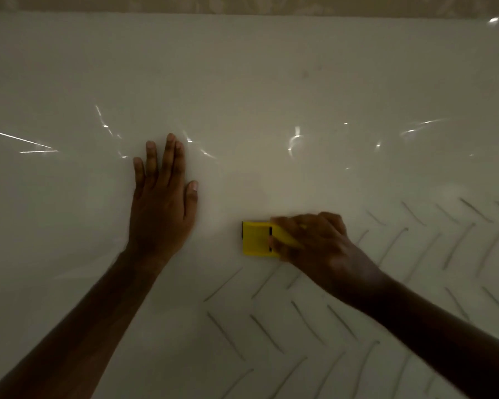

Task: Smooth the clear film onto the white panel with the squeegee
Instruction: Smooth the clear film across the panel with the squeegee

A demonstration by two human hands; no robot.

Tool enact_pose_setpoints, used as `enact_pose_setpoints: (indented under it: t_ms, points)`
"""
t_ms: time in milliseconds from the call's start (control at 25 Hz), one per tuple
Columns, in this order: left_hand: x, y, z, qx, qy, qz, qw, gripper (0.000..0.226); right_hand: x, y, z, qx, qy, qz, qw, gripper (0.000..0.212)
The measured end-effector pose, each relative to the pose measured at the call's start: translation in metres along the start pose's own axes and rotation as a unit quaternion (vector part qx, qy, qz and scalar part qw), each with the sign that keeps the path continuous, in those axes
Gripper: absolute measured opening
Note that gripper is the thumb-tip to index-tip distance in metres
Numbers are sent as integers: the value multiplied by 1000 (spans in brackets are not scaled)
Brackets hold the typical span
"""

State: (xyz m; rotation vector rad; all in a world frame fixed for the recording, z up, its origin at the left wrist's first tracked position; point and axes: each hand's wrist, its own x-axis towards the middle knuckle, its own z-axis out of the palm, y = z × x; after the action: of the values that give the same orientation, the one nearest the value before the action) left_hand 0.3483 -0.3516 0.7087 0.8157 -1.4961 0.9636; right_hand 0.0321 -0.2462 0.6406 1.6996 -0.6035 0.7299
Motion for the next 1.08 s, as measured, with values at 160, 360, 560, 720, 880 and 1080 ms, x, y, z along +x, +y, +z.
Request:
enact_pose_setpoints:
  t_ms: [160,360,560,720,880,1080]
  points:
    - [-1,5,-1,5,-10,31,999,68,-43,24,-33,-17,-51,-28,998,36]
    - [14,30,4,17,-17,53,998,70,-10,87,-50,-75,28,61,995,33]
    - [36,62,14,22,-18,70,997,70,-2,49,-19,-29,48,54,997,32]
    - [35,61,14,21,-13,82,996,69,-62,33,-41,-16,-31,0,999,34]
    - [37,71,15,19,-13,87,996,69,-68,80,-57,-75,-11,91,993,44]
    - [53,105,24,26,-19,101,994,69,-35,100,-46,-54,51,128,989,33]
